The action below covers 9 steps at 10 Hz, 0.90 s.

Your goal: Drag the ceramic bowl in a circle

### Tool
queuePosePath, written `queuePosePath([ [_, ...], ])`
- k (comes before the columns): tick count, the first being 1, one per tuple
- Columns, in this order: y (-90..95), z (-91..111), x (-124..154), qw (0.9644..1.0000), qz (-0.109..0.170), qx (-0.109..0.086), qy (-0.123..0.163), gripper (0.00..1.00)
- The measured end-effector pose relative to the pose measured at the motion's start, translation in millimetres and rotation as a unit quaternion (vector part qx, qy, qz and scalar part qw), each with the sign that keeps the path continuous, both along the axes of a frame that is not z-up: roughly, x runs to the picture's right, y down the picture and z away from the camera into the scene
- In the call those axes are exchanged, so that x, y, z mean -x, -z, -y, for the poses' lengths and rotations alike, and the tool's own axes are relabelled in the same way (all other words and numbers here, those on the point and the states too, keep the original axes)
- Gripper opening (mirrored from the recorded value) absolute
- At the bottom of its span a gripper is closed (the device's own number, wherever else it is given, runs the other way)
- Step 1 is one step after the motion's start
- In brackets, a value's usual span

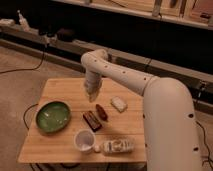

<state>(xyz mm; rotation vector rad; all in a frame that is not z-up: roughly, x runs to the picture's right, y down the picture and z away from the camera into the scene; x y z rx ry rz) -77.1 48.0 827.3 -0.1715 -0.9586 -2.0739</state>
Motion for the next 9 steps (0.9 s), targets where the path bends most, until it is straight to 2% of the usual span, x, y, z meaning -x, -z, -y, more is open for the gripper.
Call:
queuePosePath([
  [1, -3.7, 14.5, 15.7, 0.9977, 0.051, -0.043, -0.012, 0.03],
  [2, -1.8, 21.3, 27.7, 0.9930, 0.094, -0.066, -0.029, 0.00],
  [3, 1.3, 22.3, 33.8, 0.9888, 0.122, -0.073, -0.044, 0.02],
  [4, 7.4, 18.2, 39.5, 0.9821, 0.161, -0.072, -0.067, 0.11],
  [5, 11.1, 12.8, 41.2, 0.9779, 0.182, -0.066, -0.079, 0.17],
  [6, 13.9, 10.5, 43.4, 0.9751, 0.195, -0.063, -0.086, 0.19],
  [9, 14.7, 9.7, 46.6, 0.9744, 0.198, -0.062, -0.086, 0.19],
])
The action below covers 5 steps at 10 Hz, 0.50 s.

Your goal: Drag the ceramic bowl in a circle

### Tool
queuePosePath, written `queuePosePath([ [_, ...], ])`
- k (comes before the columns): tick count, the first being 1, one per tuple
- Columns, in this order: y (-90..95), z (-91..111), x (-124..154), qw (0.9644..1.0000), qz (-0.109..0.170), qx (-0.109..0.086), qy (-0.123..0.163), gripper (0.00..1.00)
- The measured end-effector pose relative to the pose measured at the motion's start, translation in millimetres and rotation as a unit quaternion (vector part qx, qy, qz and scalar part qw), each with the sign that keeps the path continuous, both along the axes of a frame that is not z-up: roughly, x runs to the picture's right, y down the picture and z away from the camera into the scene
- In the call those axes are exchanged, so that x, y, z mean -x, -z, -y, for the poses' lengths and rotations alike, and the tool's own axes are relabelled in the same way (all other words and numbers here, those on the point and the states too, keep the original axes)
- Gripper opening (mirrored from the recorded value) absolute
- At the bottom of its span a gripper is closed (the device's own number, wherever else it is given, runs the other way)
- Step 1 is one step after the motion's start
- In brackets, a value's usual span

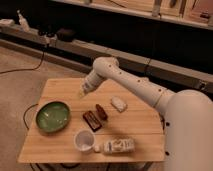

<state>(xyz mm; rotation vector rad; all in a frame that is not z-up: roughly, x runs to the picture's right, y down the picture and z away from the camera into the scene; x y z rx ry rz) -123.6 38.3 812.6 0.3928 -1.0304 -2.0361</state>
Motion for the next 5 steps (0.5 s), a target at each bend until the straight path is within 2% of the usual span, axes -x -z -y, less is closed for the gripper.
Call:
queuePosePath([
  [2, -1.6, -1.2, 0.2, 1.0000, 0.000, 0.004, 0.001, 0.19],
  [3, -6.4, -7.0, 10.9, 0.9998, 0.008, 0.014, 0.009, 0.19],
  [4, -12.7, -14.0, 28.4, 0.9993, 0.021, 0.026, 0.018, 0.18],
  [5, -22.4, -22.1, 54.5, 0.9980, 0.037, 0.042, 0.030, 0.09],
])
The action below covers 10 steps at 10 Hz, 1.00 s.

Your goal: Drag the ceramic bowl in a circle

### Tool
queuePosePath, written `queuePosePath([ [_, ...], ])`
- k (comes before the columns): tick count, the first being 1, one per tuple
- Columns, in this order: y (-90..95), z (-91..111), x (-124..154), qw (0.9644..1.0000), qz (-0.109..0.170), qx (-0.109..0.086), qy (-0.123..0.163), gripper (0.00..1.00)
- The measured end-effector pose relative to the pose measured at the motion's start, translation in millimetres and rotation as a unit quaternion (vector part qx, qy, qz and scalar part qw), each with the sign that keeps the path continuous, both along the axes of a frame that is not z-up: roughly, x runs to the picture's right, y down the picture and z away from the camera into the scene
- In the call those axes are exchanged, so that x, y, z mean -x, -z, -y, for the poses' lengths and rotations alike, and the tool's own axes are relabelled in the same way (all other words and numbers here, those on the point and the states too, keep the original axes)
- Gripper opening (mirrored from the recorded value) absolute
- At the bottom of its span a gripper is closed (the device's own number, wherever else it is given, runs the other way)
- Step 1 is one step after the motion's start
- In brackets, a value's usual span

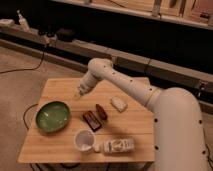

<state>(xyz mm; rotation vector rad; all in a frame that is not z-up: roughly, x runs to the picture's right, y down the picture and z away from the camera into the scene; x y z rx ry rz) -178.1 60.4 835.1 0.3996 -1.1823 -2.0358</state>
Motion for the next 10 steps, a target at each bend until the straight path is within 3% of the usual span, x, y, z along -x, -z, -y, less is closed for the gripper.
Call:
queuePosePath([
  [2, -15.4, -6.1, 21.6, 0.9996, 0.006, 0.022, 0.018, 0.00],
  [3, -23.8, -1.3, 32.8, 0.9993, 0.002, 0.023, 0.029, 0.04],
  [6, -29.8, 19.5, 47.6, 0.9983, -0.008, 0.007, 0.057, 0.33],
  [7, -30.8, 21.0, 51.7, 0.9976, -0.016, 0.010, 0.066, 0.43],
  [10, -36.7, 10.6, 60.8, 0.9951, -0.036, 0.043, 0.082, 0.73],
])
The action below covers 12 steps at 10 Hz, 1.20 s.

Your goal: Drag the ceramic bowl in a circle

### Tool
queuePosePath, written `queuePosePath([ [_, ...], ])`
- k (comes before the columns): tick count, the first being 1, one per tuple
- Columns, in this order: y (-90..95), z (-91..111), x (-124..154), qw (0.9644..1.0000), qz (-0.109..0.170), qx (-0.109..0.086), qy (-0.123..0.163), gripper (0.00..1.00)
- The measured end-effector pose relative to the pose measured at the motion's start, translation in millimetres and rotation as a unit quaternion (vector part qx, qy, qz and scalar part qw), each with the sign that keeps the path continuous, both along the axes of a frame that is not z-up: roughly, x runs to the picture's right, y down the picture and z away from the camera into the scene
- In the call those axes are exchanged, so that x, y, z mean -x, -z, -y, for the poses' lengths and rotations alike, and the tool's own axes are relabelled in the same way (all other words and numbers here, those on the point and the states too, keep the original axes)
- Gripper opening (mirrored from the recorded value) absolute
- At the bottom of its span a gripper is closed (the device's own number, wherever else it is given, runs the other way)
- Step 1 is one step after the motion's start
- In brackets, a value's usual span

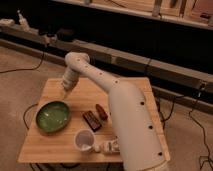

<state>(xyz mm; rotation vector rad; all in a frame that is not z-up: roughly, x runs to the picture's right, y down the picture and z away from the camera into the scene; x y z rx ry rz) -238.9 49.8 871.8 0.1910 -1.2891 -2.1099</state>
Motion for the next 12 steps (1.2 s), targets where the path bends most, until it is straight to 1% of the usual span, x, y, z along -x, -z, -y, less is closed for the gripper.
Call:
queuePosePath([
  [1, -2.3, -2.2, 1.8, 1.0000, -0.005, 0.008, 0.001, 0.79],
  [2, -4.7, -2.6, 3.2, 0.9999, -0.010, 0.012, 0.001, 0.80],
  [3, -11.1, -1.3, 3.0, 0.9997, -0.024, 0.009, 0.001, 0.80],
  [5, -18.0, 0.8, 2.0, 0.9993, -0.036, 0.000, 0.004, 0.80],
  [7, -22.9, -4.7, 6.4, 0.9994, -0.035, 0.004, 0.000, 0.80],
  [8, -26.8, -12.3, 11.1, 0.9995, -0.031, 0.011, -0.002, 0.80],
  [10, -35.7, -24.0, 16.8, 0.9995, -0.025, 0.018, 0.000, 0.80],
  [11, -40.5, -28.4, 18.4, 0.9995, -0.026, 0.019, 0.002, 0.77],
  [12, -44.3, -32.4, 19.3, 0.9994, -0.027, 0.022, 0.005, 0.70],
])
